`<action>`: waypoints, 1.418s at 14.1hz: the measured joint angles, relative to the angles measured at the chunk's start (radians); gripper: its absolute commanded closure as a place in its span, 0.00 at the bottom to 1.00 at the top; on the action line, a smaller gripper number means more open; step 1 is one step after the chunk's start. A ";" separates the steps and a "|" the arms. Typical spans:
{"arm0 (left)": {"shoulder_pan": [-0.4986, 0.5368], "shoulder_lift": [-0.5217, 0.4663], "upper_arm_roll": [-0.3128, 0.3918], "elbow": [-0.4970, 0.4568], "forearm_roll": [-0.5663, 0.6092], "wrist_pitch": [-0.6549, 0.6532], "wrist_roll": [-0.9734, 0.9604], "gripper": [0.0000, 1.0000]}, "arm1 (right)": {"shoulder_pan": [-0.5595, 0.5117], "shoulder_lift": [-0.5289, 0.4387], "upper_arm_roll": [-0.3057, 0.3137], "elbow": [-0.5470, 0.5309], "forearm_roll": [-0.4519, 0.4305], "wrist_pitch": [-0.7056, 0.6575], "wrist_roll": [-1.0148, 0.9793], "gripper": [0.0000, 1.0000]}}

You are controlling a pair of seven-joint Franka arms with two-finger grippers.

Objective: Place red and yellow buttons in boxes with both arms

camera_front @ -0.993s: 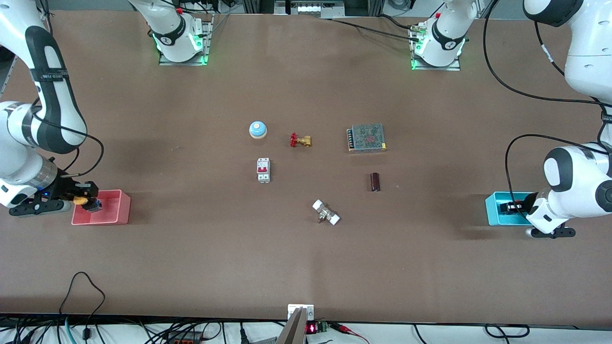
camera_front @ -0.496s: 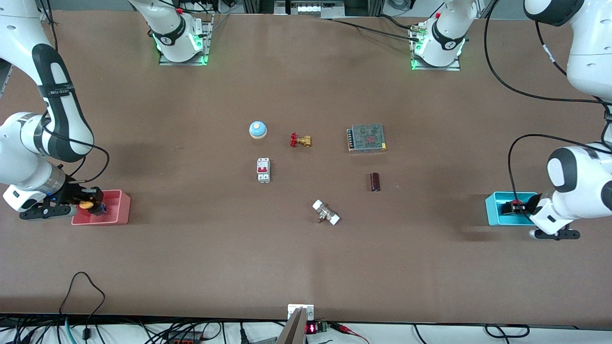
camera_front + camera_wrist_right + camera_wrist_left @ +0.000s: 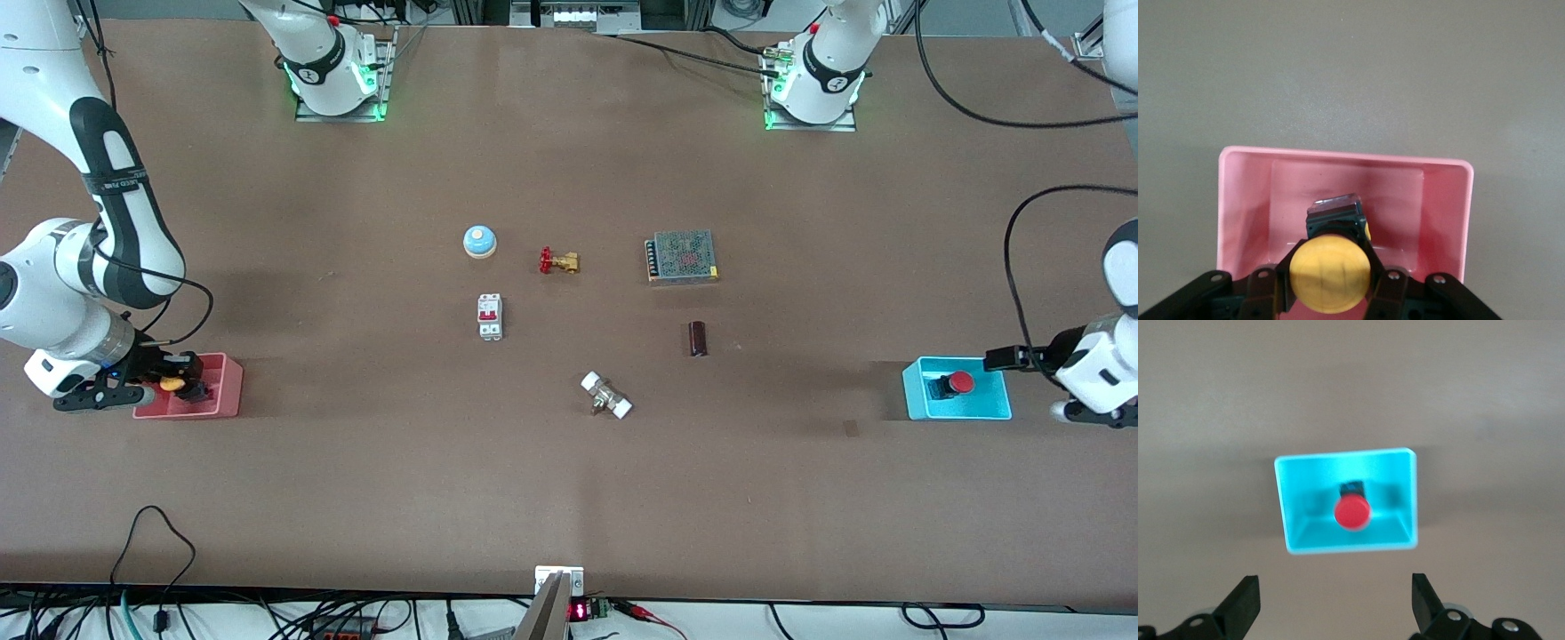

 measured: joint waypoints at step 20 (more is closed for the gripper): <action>-0.466 -0.532 0.285 -0.265 -0.097 -0.108 -0.137 0.00 | 0.067 -0.313 0.046 0.046 0.029 -0.390 0.043 0.00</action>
